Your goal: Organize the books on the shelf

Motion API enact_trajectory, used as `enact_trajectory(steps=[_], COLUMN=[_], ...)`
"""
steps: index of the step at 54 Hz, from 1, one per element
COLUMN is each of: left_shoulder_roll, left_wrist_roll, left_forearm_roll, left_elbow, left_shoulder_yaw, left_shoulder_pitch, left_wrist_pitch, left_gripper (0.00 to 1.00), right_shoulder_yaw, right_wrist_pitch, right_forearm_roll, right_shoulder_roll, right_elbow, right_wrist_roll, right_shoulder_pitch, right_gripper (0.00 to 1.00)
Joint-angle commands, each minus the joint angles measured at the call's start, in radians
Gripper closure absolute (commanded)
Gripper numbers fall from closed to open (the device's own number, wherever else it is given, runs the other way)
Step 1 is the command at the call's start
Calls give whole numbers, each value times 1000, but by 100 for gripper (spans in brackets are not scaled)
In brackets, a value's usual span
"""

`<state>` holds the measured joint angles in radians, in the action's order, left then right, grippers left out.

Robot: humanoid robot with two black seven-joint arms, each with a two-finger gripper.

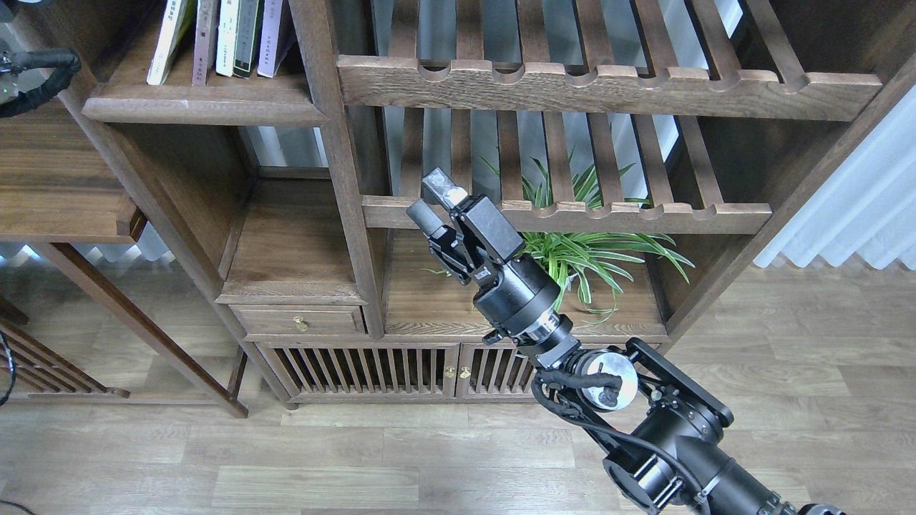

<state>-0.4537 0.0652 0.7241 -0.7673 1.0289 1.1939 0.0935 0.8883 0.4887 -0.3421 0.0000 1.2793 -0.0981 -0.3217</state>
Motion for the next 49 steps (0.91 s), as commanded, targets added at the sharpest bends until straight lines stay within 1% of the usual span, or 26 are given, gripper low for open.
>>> enact_trajectory(steps=[1,3,6,10,12,15,20,26,49], left_shoulder_roll=[3,3,9,10,10,10,10,9,21], left_wrist_roll=[1,1,2,4,11,24,27,27,30], left_forearm_roll=[0,0,0,0,0,0,0,-2,-3], left_elbow=[17,20,19,19,19,20,20,20,19], left_shoulder_yaw=[-10,-13,-15,-21,-24,-27,-36,-46,-44], left_shoulder_pitch=[9,9,7,9,9,7,6,6,7], left_wrist_pitch=[9,9,11,20,22,22,23,23,26], left_gripper=[90,89,86,83,82,76,68,65,65], right_shoulder_yaw=[-2,-2,0,0,0,0,0,1,3], right_wrist_pitch=[0,0,0,0,0,0,0,0,0], right_forearm_roll=[0,0,0,0,0,0,0,0,0], right_shoulder_roll=[0,0,0,0,0,0,0,0,0], right_elbow=[0,0,0,-2,-2,-2,-2,-2,-3], right_wrist_roll=[0,0,0,0,0,0,0,0,0], right_shoulder_pitch=[0,0,0,0,0,0,-2,-4,-4], right_gripper=[2,2,2,2,2,2,2,2,2])
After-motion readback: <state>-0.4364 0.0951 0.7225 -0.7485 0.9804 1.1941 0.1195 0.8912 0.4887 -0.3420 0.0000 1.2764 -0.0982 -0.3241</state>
